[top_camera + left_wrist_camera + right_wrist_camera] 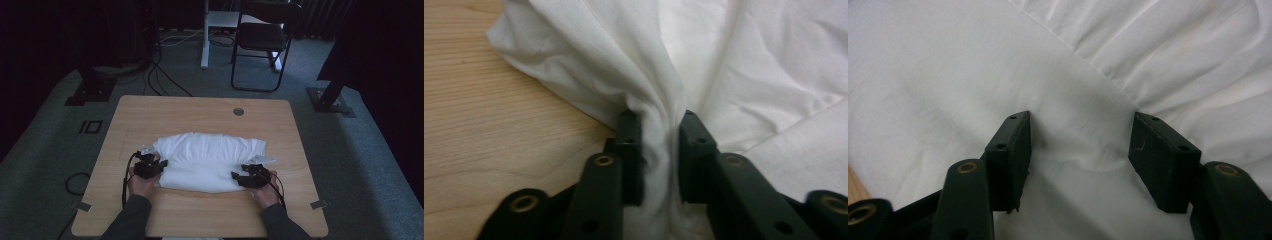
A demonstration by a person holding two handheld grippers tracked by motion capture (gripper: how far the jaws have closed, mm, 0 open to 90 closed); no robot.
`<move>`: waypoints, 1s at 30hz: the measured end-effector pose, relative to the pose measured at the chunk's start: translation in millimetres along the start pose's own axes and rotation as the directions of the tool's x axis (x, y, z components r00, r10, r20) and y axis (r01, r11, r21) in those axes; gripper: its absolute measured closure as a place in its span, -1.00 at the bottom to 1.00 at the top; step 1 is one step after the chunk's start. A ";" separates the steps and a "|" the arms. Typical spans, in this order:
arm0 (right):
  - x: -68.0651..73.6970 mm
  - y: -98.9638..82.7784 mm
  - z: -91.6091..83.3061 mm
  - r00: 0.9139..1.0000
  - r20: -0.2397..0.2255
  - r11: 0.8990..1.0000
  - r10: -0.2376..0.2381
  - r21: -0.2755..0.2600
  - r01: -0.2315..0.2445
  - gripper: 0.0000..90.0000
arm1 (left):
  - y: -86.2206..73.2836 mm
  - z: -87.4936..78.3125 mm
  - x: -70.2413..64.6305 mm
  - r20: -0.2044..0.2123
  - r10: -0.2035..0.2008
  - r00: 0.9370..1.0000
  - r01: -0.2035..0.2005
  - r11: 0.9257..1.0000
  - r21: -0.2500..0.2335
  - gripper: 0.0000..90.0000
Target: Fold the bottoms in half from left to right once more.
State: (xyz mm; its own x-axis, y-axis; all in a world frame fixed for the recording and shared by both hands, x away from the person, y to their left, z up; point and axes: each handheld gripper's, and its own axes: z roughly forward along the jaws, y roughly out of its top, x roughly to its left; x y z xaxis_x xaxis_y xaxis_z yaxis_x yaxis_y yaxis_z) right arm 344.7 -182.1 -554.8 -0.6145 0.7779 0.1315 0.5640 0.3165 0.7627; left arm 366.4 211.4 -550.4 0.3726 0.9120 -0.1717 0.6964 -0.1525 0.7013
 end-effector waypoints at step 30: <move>37.0 56.9 57.2 0.991 0.022 0.992 -0.128 0.019 0.128 0.00 | 20.2 -33.6 5.1 0.103 -0.082 0.991 0.096 0.985 -0.141 0.82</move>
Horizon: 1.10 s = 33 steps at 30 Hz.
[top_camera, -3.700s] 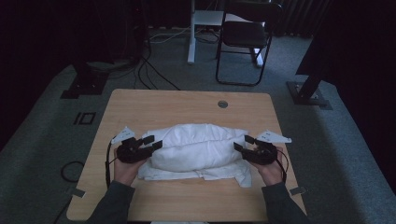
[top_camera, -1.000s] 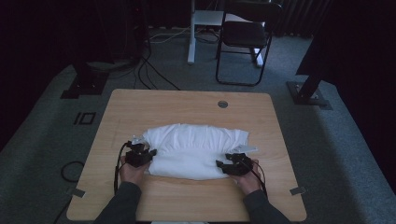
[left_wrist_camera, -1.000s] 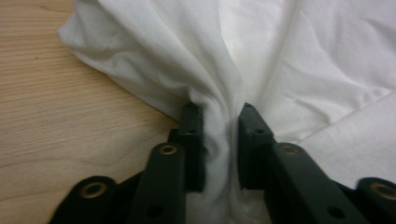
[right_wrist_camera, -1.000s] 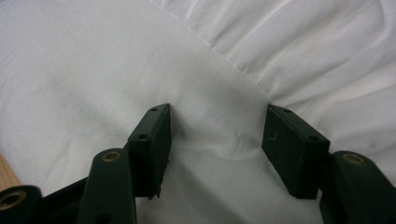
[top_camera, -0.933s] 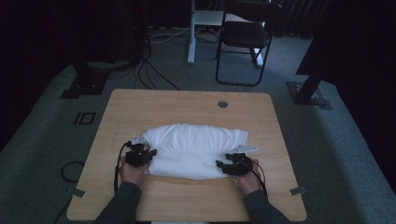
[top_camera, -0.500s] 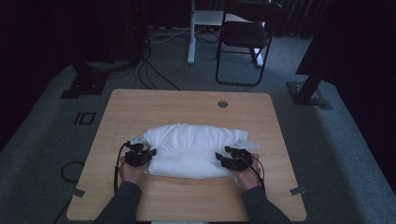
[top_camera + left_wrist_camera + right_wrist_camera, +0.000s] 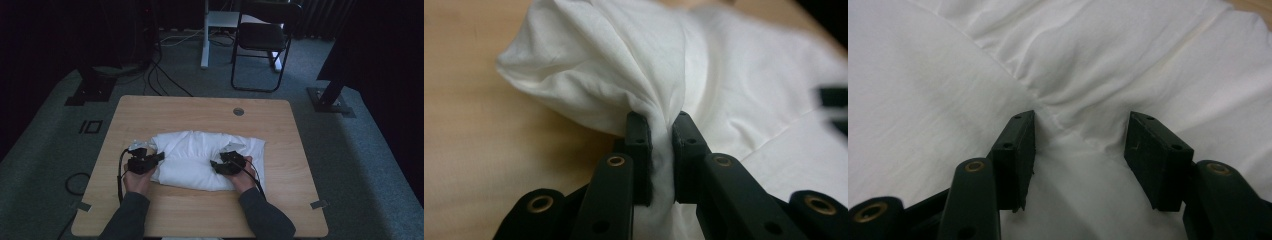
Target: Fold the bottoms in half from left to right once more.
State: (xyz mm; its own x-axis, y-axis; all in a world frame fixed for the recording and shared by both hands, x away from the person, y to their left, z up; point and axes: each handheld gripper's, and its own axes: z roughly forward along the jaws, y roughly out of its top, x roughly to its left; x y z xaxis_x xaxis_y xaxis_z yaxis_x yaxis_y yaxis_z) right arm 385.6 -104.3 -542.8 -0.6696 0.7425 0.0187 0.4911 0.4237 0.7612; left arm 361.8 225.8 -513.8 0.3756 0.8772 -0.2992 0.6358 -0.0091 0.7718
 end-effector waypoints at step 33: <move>15.0 5.4 22.8 0.997 -0.049 0.998 0.053 -0.044 -0.055 -0.11 | 75.3 -10.6 -74.4 0.189 0.172 0.967 -0.143 0.977 -0.158 0.82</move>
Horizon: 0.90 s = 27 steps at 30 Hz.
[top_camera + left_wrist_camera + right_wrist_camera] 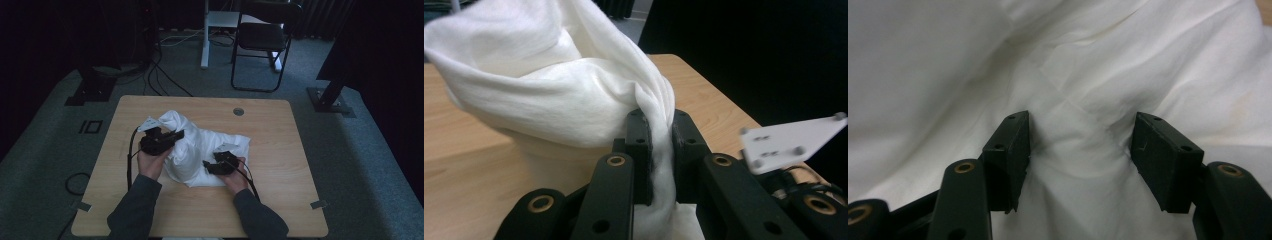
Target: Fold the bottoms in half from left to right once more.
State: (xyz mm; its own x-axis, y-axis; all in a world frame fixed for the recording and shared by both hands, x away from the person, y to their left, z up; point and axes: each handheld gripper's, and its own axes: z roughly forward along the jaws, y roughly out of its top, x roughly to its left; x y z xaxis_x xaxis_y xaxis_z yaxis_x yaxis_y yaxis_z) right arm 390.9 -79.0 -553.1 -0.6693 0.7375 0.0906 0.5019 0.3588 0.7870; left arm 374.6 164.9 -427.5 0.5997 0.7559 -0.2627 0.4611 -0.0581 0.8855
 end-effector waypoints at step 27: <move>-1.8 -7.0 -20.4 0.991 -0.113 0.997 -0.076 -0.034 0.073 -0.25 | 1.3 33.8 -42.0 0.072 0.109 0.991 -0.113 0.992 0.049 0.82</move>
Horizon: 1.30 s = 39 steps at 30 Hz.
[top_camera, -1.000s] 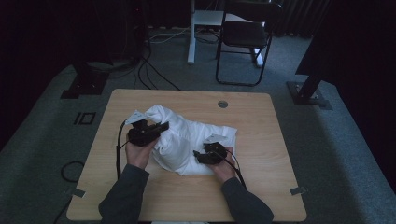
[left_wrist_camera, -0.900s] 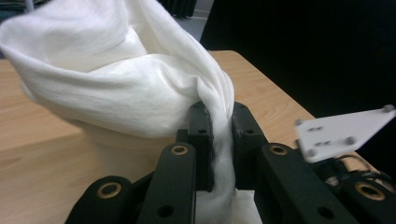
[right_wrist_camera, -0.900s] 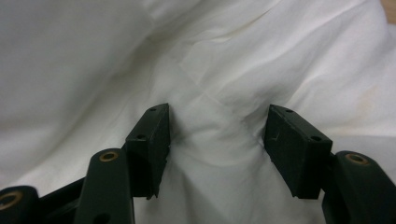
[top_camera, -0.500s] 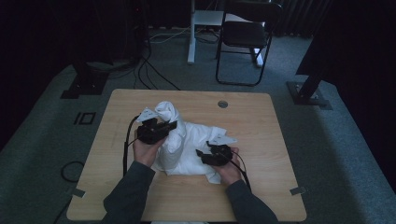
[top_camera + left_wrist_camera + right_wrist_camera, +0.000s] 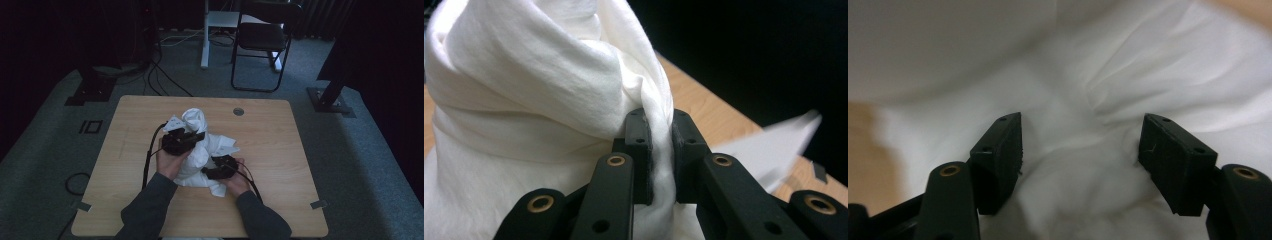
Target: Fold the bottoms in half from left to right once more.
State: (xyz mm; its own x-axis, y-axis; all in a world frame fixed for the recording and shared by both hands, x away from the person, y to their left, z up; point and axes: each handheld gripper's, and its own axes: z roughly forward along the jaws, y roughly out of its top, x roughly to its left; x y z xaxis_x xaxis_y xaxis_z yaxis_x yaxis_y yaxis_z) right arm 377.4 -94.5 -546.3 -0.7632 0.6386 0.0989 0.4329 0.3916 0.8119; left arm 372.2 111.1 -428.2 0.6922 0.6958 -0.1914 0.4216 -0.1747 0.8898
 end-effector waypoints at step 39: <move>-79.9 24.1 -48.3 0.979 0.137 0.987 0.150 -0.085 -0.140 0.81 | -16.2 4.4 4.7 -0.075 0.064 0.995 -0.063 0.998 0.008 0.22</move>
State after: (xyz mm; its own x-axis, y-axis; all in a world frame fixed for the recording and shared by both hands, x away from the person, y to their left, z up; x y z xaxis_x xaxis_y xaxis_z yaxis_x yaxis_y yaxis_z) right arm 425.7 -168.1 -506.9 -0.6163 0.7749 0.1401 0.4930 0.2410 0.8360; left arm 371.2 114.1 -445.4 0.6717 0.7337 -0.1024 0.3816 -0.2243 0.8967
